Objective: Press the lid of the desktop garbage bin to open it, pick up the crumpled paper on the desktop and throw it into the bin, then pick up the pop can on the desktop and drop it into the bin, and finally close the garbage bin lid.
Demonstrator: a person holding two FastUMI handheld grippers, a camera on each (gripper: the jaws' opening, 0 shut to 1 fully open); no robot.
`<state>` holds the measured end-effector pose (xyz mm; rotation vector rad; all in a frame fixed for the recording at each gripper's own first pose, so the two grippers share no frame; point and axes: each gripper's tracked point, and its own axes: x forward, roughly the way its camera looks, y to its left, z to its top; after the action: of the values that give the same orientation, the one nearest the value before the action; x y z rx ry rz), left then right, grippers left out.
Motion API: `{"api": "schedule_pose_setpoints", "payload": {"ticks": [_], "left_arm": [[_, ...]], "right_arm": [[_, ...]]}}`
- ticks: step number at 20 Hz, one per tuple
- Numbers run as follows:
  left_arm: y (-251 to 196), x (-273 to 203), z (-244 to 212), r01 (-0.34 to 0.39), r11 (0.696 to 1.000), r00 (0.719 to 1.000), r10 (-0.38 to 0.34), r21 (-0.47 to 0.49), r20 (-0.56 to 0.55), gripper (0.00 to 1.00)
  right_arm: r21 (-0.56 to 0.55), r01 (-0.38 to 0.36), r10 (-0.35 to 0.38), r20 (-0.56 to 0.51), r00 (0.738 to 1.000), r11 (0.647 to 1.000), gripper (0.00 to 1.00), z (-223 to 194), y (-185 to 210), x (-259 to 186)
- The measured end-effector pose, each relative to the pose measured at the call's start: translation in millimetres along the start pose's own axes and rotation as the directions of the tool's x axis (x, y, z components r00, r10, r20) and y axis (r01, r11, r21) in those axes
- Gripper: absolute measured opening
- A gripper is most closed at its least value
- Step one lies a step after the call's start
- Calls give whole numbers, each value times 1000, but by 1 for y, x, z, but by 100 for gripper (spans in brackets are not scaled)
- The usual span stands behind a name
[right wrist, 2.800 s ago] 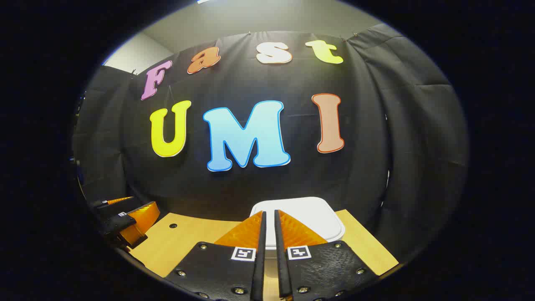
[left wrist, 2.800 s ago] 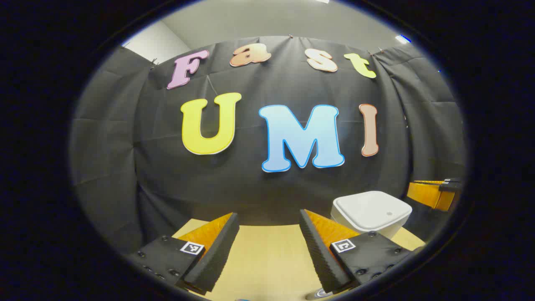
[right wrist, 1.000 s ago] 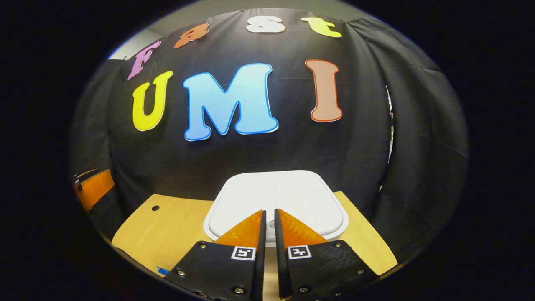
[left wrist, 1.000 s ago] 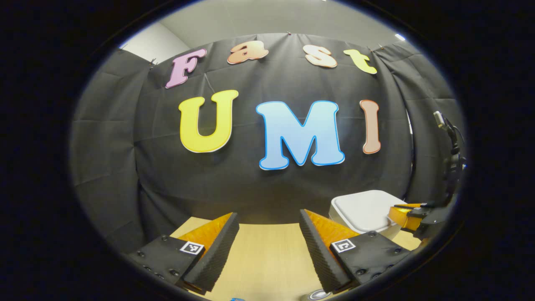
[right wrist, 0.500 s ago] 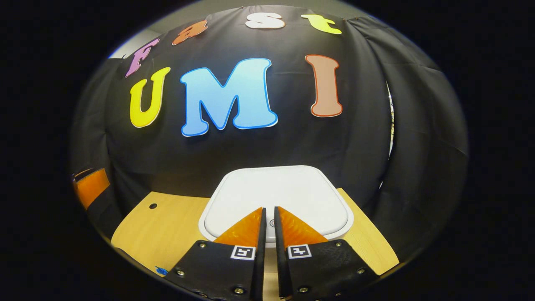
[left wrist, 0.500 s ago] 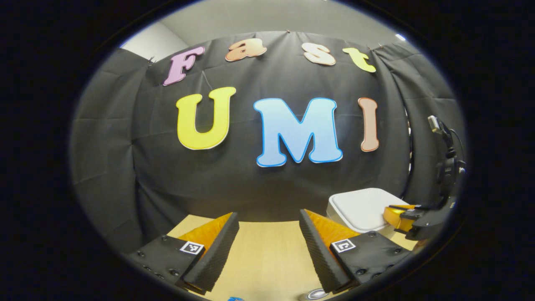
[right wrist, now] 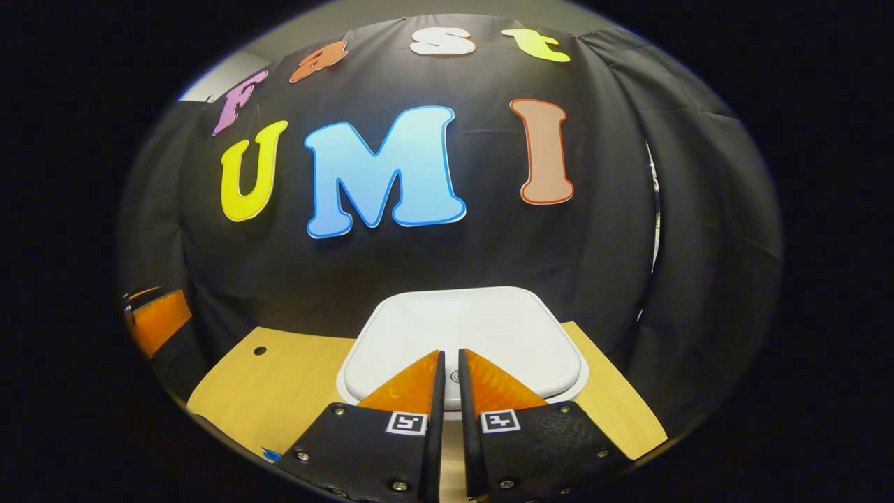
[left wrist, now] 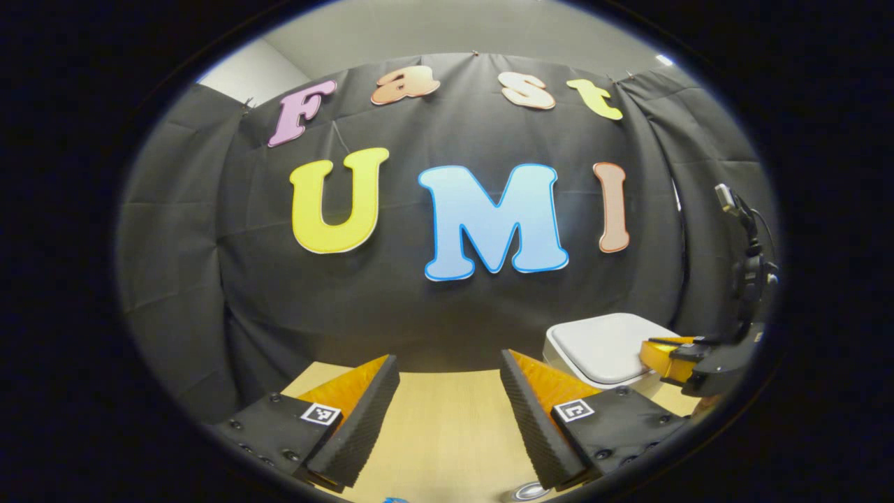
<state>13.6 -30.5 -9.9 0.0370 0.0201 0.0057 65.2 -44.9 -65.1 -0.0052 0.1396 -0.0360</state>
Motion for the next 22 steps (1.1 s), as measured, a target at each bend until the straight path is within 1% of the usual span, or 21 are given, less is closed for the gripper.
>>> {"api": "schedule_pose_setpoints", "payload": {"ticks": [4, 6, 8, 11, 16, 20, 22], "left_arm": [[0, 0, 4, 4, 1000, 1000, -4, 11, 12, 95], [4, 0, 6, 2, 1000, 1000, -2, 16, 19, 95], [5, -3, 4, 4, 1000, 1000, -4, 11, 18, 95], [11, -6, -1, 5, 1000, 1000, -5, -5, 11, 95], [35, -12, -4, -30, 1000, 999, 30, -9, 12, 96], [54, -16, -13, -55, 998, 998, 55, -5, 6, 96], [62, -23, -22, -56, 998, 998, 56, 13, 10, 96]], "right_arm": [[-11, 16, -14, 136, 991, 1000, 13, 52, 4, -16], [-4, 9, -8, 187, 982, 1000, 13, 70, 9, -27], [0, 3, -3, 216, 976, 1000, 13, 83, 12, -31], [3, 0, -1, 233, 972, 1000, 13, 89, 11, -36], [2, -7, 6, 235, 972, 1000, 13, 90, 14, -41], [1, -29, 28, 235, 972, 1000, 13, 90, 22, -48], [-5, -39, 39, 239, 970, 999, 13, 91, 27, -51]]}}
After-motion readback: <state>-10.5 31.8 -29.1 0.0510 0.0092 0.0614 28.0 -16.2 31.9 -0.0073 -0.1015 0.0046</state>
